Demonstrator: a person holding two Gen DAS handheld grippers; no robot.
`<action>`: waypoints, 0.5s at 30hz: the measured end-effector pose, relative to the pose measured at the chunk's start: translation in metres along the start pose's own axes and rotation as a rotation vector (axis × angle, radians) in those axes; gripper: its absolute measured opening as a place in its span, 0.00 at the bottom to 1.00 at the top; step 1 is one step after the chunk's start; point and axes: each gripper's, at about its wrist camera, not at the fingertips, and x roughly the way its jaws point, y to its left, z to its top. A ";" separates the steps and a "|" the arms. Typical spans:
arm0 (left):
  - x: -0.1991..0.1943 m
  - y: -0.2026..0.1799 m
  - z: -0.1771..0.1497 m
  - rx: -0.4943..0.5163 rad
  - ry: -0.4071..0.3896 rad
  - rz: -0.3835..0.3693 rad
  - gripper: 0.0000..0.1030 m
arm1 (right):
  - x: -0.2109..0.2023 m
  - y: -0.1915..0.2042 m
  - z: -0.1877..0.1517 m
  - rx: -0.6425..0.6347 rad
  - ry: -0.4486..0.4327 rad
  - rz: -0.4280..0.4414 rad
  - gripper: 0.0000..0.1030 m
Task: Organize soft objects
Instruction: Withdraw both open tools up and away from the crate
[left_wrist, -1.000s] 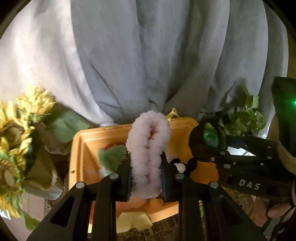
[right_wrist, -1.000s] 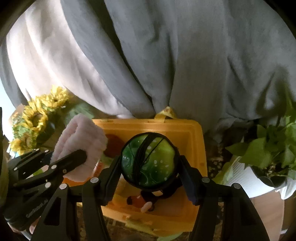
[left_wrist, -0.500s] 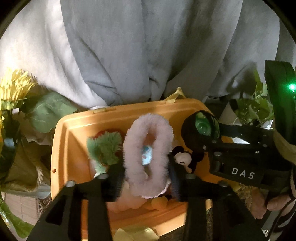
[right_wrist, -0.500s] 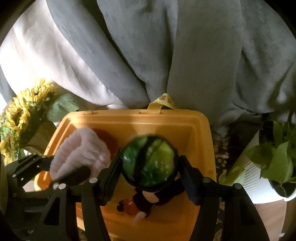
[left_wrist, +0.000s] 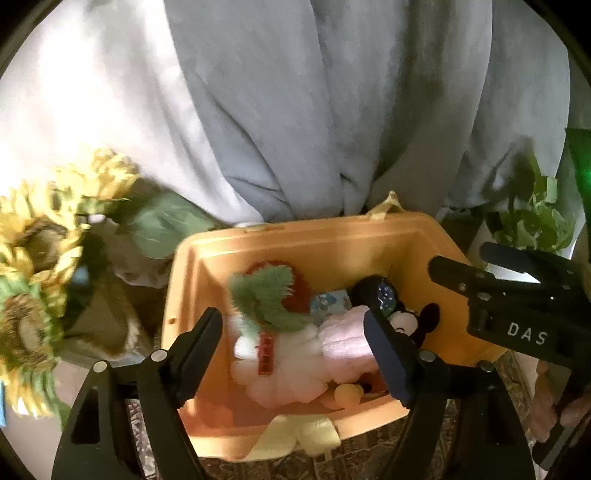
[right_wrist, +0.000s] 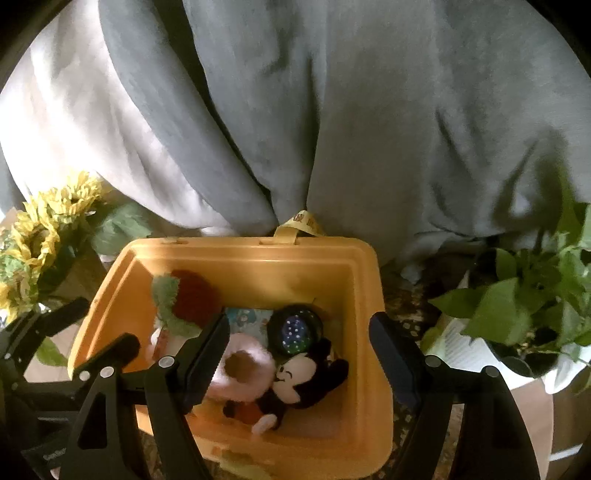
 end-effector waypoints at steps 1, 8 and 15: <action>-0.005 0.001 0.000 -0.004 -0.010 0.011 0.77 | -0.004 0.000 -0.001 0.001 -0.007 -0.001 0.76; -0.033 0.002 -0.004 -0.020 -0.062 0.029 0.77 | -0.029 0.006 -0.008 -0.002 -0.040 0.015 0.76; -0.066 0.002 -0.015 -0.037 -0.109 0.059 0.82 | -0.063 0.012 -0.020 -0.017 -0.087 -0.013 0.76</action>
